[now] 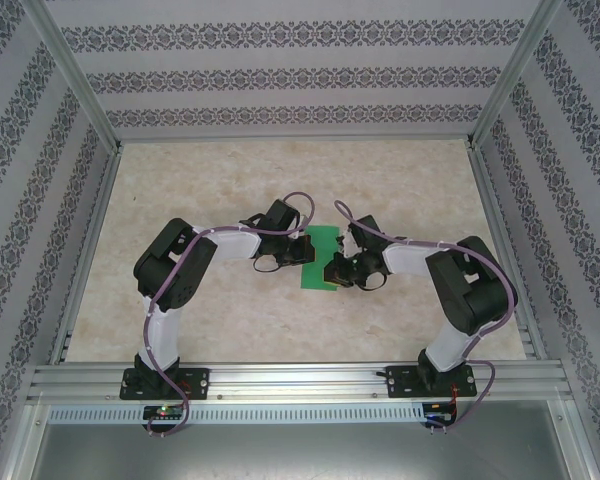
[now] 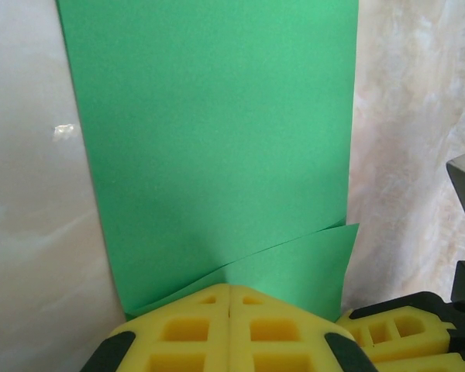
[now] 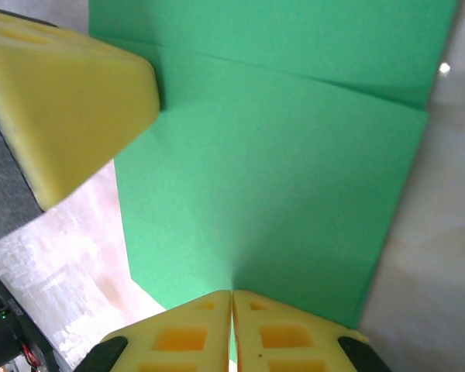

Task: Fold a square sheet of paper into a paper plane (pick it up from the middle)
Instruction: Fold the triangle a second time at the center of the table.

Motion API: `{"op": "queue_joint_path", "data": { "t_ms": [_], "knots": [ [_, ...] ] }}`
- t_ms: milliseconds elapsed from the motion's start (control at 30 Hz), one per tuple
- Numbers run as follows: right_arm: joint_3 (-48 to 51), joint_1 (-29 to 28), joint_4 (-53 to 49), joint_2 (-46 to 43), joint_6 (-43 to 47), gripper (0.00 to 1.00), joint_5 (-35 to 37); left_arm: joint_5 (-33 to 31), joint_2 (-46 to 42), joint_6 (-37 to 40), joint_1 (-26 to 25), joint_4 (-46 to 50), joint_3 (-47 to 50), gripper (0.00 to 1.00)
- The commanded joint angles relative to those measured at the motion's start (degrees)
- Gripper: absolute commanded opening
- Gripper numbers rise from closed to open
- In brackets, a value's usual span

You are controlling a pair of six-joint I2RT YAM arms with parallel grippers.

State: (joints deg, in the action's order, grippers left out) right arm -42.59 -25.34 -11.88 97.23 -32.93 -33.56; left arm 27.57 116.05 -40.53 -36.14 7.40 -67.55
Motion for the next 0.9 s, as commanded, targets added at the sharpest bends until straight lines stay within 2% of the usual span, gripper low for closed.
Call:
{"op": "queue_joint_path", "data": {
  "t_ms": [0,567,867],
  "knots": [
    [3.4,0.6,-3.4,-0.5,0.3,0.11,0.4,-5.3,3.6,0.7,-0.2,3.5,0.7,0.05],
    [9.9,3.3,-4.2,-5.0,-1.0,0.12,-0.5,-5.9,3.7,1.0,-0.2,3.6,1.1,0.04],
    [9.0,4.1,-4.1,-11.2,-1.6,0.18,-0.5,-4.1,3.9,1.1,-0.2,2.4,0.7,0.05]
  ]
}}
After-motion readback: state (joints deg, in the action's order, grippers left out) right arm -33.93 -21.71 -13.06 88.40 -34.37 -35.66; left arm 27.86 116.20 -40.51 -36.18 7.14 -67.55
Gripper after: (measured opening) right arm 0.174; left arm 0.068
